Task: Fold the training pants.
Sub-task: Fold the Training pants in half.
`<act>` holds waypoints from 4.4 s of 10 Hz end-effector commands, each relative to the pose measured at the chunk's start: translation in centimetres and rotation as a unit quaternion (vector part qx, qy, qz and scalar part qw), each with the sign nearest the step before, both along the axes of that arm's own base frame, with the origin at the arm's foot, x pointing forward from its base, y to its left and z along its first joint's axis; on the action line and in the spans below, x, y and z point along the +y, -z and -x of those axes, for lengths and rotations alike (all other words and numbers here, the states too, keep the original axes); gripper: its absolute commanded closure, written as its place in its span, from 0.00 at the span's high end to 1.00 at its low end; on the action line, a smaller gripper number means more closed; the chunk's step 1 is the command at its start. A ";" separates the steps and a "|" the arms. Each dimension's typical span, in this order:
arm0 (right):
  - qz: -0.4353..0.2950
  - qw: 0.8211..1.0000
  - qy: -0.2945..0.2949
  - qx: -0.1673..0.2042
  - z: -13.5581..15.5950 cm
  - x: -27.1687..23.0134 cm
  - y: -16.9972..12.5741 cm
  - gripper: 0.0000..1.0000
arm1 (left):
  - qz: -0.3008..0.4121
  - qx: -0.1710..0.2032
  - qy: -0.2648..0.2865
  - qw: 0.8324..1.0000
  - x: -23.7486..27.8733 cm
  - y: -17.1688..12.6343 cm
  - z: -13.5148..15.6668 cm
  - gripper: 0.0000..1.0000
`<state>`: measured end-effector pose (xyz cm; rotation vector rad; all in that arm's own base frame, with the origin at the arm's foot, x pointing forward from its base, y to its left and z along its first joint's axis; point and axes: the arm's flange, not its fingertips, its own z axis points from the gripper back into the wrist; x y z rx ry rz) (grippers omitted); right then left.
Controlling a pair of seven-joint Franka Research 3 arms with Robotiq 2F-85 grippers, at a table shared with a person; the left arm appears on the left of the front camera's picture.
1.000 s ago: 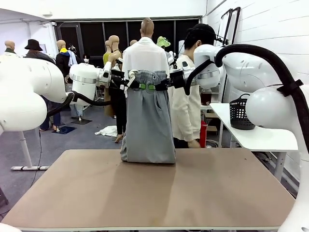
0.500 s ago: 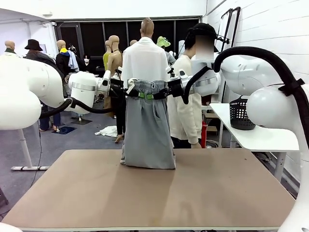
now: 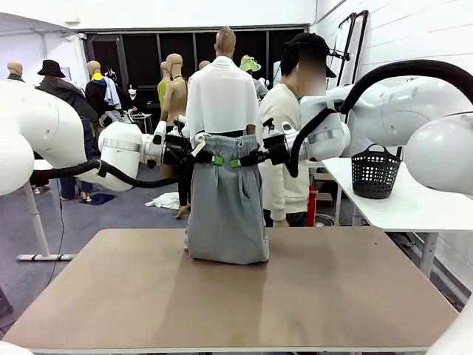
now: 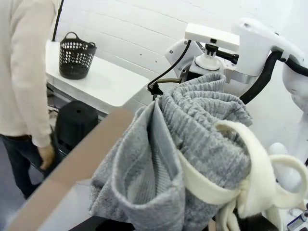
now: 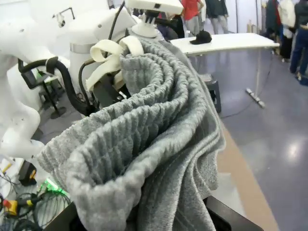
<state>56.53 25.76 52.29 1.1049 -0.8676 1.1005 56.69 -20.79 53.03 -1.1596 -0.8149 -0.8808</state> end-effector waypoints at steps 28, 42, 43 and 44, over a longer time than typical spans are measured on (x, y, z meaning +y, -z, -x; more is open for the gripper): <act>-0.047 0.951 0.061 0.300 4.0 -3.6 17.6 0.00 | 0.078 0.394 -0.027 0.915 3.1 19.1 3.3 0.00; -0.053 0.938 0.081 0.333 -0.5 -0.1 20.5 0.00 | 0.053 0.407 -0.048 0.910 1.1 21.0 -0.3 0.00; -0.059 0.937 0.088 0.333 -1.1 -0.1 20.6 0.00 | 0.047 0.412 -0.055 0.908 1.0 20.9 -1.1 0.00; -0.063 0.937 0.094 0.330 -1.8 0.1 20.9 0.00 | 0.047 0.416 -0.065 0.906 1.3 20.9 -2.0 0.00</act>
